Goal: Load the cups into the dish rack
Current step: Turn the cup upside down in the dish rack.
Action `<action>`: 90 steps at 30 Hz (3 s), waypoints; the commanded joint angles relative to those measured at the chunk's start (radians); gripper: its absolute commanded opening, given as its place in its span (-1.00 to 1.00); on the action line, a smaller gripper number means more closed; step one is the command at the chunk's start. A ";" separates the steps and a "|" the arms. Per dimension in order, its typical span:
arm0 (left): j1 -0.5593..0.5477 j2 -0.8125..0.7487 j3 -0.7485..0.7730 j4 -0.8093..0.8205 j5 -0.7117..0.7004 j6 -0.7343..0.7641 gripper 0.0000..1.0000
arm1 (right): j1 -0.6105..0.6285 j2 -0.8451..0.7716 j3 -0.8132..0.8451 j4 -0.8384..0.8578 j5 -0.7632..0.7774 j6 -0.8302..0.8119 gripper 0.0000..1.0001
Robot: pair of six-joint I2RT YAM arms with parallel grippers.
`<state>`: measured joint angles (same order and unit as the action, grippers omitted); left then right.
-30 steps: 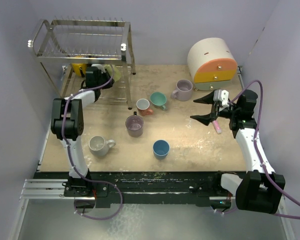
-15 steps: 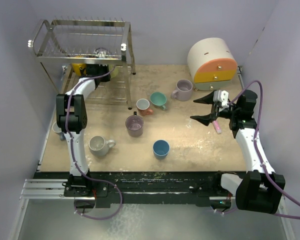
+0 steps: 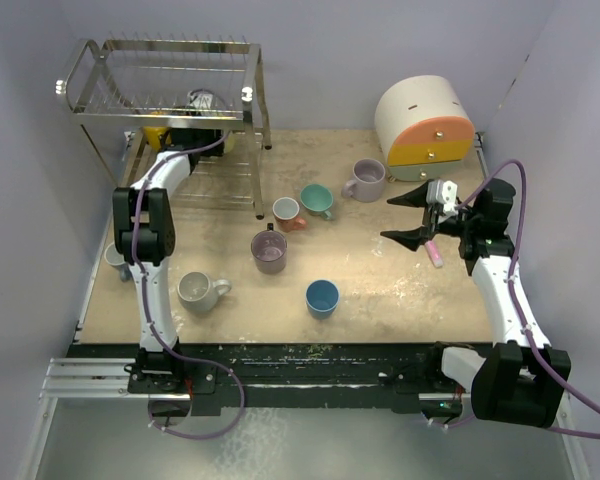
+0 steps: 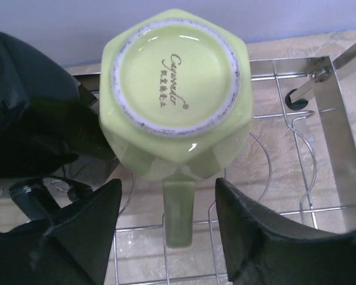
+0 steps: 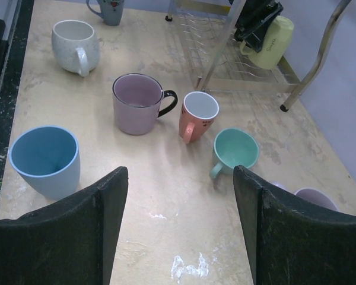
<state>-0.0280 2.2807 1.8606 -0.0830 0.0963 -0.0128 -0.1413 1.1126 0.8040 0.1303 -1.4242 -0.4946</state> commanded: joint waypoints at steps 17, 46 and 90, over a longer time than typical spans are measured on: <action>0.014 -0.404 -0.455 0.054 0.091 -0.008 0.52 | -0.001 -0.048 0.038 0.001 -0.014 -0.020 0.50; 0.016 -1.375 -1.205 -0.027 0.509 -0.428 0.45 | 0.000 0.032 0.363 -0.864 0.016 -0.679 0.53; 0.016 -1.997 -1.253 -0.197 0.578 -1.018 0.97 | 0.404 0.106 0.335 -0.677 0.695 -0.329 0.53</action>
<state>-0.0196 0.2817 0.6506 -0.3538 0.6338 -0.9344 0.2634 1.2007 1.1252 -0.6571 -0.8272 -0.8967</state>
